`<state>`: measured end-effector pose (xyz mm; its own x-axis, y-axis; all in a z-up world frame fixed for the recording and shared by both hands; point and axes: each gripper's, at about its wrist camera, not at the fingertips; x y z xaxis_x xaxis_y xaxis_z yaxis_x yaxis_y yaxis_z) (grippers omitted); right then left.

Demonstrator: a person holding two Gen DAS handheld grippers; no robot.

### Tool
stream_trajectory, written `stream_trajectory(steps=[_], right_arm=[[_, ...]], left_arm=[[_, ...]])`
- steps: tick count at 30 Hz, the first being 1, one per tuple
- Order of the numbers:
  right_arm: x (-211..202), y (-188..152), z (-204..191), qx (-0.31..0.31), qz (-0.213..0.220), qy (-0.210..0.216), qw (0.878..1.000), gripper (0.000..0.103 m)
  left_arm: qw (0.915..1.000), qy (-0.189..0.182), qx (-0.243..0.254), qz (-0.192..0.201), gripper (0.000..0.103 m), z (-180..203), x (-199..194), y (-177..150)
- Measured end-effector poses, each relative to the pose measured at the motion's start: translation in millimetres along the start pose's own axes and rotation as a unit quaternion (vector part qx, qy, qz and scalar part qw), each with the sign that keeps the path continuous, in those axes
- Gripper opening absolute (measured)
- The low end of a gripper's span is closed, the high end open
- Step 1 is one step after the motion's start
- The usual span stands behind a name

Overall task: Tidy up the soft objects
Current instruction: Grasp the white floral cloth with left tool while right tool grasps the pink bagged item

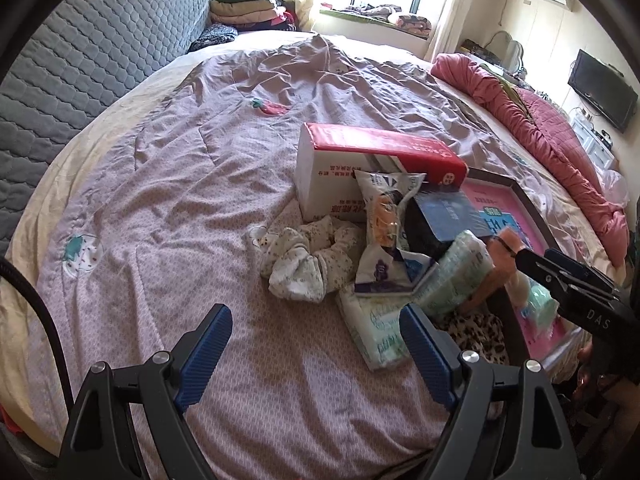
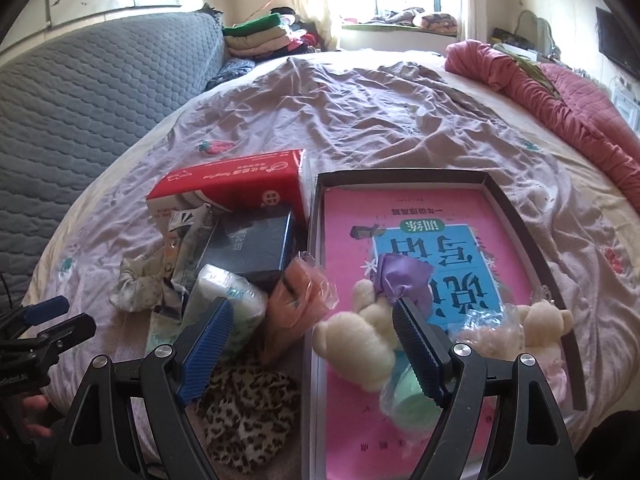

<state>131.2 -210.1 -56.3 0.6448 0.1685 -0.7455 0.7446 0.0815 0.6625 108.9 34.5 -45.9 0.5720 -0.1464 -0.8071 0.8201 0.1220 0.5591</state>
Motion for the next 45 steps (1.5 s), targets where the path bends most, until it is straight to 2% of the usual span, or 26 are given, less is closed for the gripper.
stream_trajectory(steps=[2,13,18,20,22,26,32,34,38,42,45], right_arm=[[3,-1,1,0.000,0.002,-0.003,1.000,0.082],[21,1,0,-0.007,-0.006,0.016,1.000,0.045],[27,0,-1,-0.002,-0.011,0.019,1.000,0.036],[28,-1,-2,0.001,-0.010,0.031,0.999,0.033],[29,-2,-1,0.009,-0.011,0.050,0.999,0.023],[30,-3,0,0.016,-0.008,0.062,0.998,0.020],[30,-3,4,0.031,-0.011,0.094,0.995,0.016],[28,-3,3,0.028,-0.005,0.101,0.994,0.016],[26,-3,2,0.028,-0.003,0.101,0.994,0.015],[21,-4,4,0.030,0.004,0.097,0.995,0.015],[13,-5,8,0.037,0.015,0.091,0.995,0.015]], left_arm=[[1.0000,-0.002,-0.006,-0.002,0.085,-2,7,3],[0.9996,0.010,-0.023,-0.007,0.085,-17,32,13],[0.9994,0.003,-0.031,-0.013,0.085,-21,42,18],[0.9991,0.000,-0.036,-0.021,0.085,-22,49,18],[0.9989,-0.002,-0.038,-0.026,0.085,-23,55,19],[0.9989,0.000,-0.036,-0.028,0.085,-23,64,21],[0.9987,-0.017,-0.024,-0.042,0.084,-17,81,24],[0.9987,-0.022,-0.022,-0.041,0.080,-16,83,25],[0.9990,-0.023,-0.019,-0.034,0.058,-16,84,28],[0.9983,-0.042,-0.021,-0.034,0.022,-18,85,30],[0.9981,-0.050,-0.015,-0.032,0.015,-17,82,29]])
Point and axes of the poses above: each gripper's, at about its wrist camera, not at the fingertips, and x roughly the way its jaws point, z to its right, y to its top, and after that the axes turned 4 degrees about -x, right-handed
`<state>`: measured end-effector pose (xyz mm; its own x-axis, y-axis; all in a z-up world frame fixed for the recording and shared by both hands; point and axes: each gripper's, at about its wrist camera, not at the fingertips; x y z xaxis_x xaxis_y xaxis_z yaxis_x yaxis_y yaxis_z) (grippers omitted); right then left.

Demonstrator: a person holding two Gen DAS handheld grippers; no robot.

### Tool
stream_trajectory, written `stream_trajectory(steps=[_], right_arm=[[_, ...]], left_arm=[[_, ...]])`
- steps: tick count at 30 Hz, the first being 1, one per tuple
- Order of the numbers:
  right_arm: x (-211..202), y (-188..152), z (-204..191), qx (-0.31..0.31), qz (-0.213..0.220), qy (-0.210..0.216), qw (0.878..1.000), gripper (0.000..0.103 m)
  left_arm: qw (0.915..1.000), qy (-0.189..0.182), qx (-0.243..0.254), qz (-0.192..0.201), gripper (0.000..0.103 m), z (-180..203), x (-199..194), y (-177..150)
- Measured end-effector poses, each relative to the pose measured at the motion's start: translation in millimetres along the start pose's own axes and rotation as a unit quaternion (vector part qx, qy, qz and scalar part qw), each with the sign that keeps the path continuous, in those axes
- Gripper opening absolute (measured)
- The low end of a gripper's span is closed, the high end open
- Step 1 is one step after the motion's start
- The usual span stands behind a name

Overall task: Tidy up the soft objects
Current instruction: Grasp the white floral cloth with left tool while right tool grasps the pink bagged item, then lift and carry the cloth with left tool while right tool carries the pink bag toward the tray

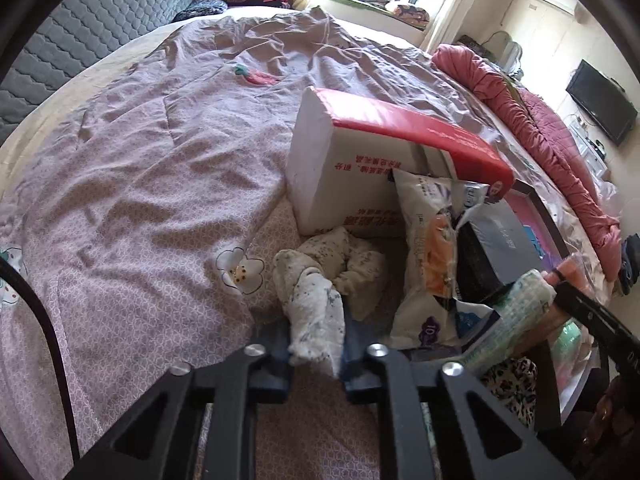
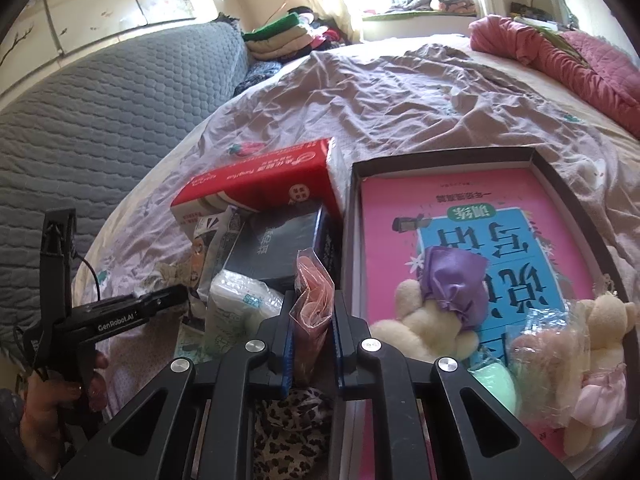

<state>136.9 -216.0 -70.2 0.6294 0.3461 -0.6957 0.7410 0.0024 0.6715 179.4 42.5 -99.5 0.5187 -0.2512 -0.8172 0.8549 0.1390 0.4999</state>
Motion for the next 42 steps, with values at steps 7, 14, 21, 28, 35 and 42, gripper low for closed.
stream_trajectory(steps=[7,14,21,28,35,42], right_arm=[[-19,1,3,0.015,0.016,-0.003,1.000,0.015],[-33,3,-8,0.007,0.023,-0.004,1.000,0.015],[-48,2,-15,0.003,0.028,-0.002,1.000,0.015],[-62,2,-20,0.002,0.034,-0.002,0.999,0.015],[-82,5,-26,-0.001,0.046,-0.002,0.999,0.015],[-103,9,-26,0.001,0.058,-0.003,0.998,0.015]], left_arm=[[0.9998,0.000,0.004,0.019,0.013,0,-16,-5],[0.9986,0.018,0.016,0.048,0.013,1,-49,-14],[0.9960,0.028,0.022,0.082,0.013,13,-90,-16],[0.9955,0.022,0.041,0.083,0.013,39,-109,-20],[0.9941,0.010,0.063,0.088,0.013,68,-124,-30],[0.9936,0.009,0.074,0.086,0.013,86,-134,-37]])
Point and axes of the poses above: each gripper's, at about its wrist camera, not at the fingertips, and x roughly the way its jaws point, z to its right, y to its top, and after that the axes turned 4 degrees about -x, right-handed
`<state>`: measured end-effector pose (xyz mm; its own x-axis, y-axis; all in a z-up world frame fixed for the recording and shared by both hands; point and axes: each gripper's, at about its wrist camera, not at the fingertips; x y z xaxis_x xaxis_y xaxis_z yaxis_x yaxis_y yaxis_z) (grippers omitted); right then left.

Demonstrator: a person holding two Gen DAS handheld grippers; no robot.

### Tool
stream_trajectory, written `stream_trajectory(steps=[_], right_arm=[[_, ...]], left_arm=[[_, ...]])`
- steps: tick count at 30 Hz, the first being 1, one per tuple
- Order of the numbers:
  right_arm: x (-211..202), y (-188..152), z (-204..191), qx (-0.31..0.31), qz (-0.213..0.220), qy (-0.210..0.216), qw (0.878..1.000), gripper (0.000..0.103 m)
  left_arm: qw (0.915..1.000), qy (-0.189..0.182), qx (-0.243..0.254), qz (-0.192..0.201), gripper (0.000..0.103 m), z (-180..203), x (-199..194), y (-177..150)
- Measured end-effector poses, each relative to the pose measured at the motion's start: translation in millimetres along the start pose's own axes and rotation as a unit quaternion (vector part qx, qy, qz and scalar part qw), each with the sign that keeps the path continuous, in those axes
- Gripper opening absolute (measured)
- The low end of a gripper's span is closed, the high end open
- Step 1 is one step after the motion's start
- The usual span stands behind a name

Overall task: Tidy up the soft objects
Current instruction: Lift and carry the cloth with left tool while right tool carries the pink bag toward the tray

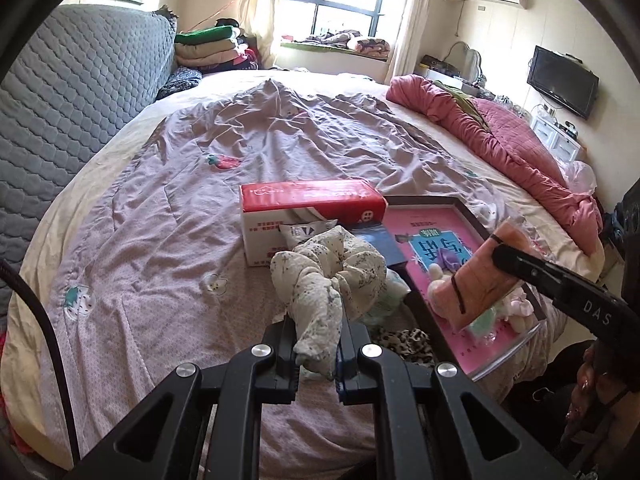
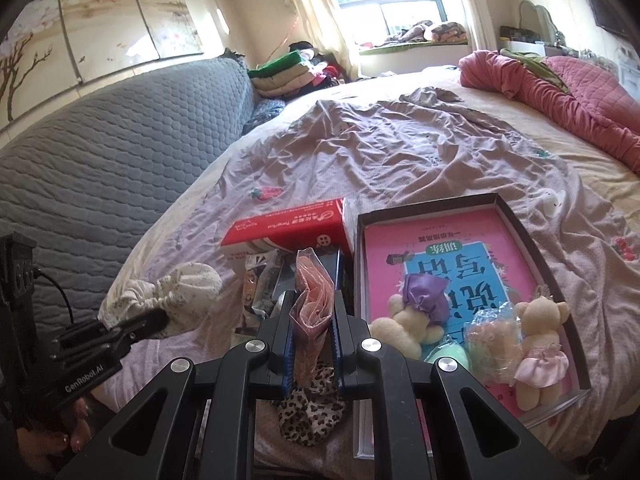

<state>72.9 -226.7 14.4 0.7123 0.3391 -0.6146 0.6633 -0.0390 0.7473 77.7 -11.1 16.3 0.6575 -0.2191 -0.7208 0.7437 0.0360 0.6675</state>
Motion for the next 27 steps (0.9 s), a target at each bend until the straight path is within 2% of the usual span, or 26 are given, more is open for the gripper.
stream_trajectory(steps=[15,27], right_arm=[[-61,14,22,0.017,0.049,-0.018,0.998,0.015],[-89,10,67,0.054,0.063,-0.044,0.996,0.015]], left_arm=[[0.9987,-0.028,0.042,0.010,0.013,58,-23,-2],[0.9946,-0.050,0.089,-0.015,0.013,113,-6,-12]])
Point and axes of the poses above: each gripper's, at about its wrist camera, not at the fingertips, and x roughly the way its jaws point, z to its right, y to its top, and after that the axes turned 4 degrees about -x, right-handed
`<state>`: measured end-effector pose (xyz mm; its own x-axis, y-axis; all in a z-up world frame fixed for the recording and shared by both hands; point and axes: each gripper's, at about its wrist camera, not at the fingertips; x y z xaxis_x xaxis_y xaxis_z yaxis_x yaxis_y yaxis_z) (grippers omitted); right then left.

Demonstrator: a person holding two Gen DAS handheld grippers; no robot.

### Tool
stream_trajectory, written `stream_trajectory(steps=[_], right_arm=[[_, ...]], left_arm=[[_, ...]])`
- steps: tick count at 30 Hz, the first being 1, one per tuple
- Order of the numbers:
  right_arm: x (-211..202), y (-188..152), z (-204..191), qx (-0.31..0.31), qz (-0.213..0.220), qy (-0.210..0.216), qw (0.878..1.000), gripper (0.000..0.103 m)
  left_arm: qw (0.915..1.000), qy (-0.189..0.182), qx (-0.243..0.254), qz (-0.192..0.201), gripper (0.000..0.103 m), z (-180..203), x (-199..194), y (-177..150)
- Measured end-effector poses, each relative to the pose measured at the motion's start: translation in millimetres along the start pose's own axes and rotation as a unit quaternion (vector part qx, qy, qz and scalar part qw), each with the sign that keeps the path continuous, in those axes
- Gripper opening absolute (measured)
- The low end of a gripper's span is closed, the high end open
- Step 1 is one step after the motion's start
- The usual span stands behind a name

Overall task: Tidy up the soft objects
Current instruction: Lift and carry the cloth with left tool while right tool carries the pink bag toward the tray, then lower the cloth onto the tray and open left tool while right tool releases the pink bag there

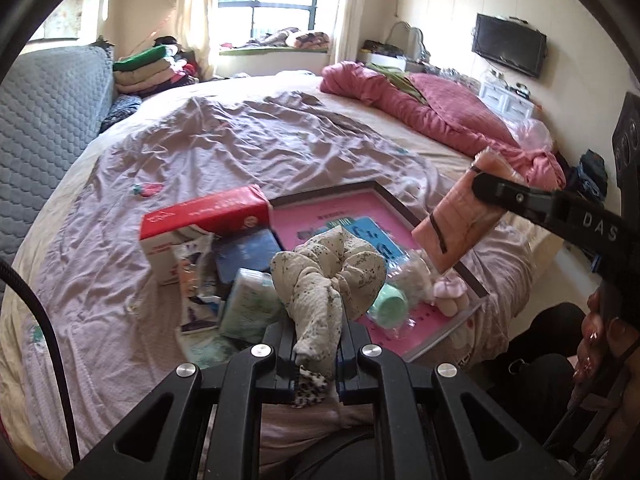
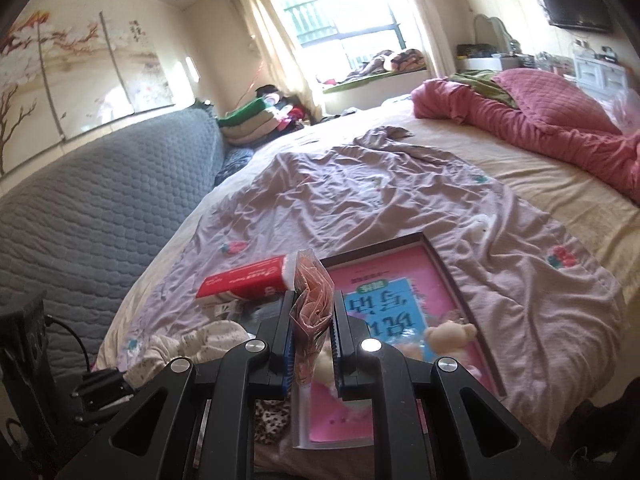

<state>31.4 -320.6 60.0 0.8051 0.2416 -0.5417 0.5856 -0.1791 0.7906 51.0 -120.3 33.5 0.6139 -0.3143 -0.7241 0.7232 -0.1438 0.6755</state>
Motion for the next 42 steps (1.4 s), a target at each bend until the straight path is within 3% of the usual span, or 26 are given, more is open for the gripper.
stream_trajectory(steps=[21,42], right_arm=[[24,-33,59,0.037,-0.062,-0.014,0.997,0.015],[57,-59,76,0.041,-0.117,0.004,0.992,0.015]], left_arm=[[0.9951,-0.013,0.042,-0.088,0.013,50,85,-23],[0.9943,-0.009,0.031,-0.102,0.013,47,128,-21]])
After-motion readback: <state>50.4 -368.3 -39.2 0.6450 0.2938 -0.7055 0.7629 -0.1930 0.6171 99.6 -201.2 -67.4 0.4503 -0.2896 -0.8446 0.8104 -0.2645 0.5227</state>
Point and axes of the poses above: each gripper's, at about its wrist camera, not at the fingertips, and x roughly the way its jaws point, z to its right, y to its top, and after that the axes turned 4 degrees about -x, right-handed
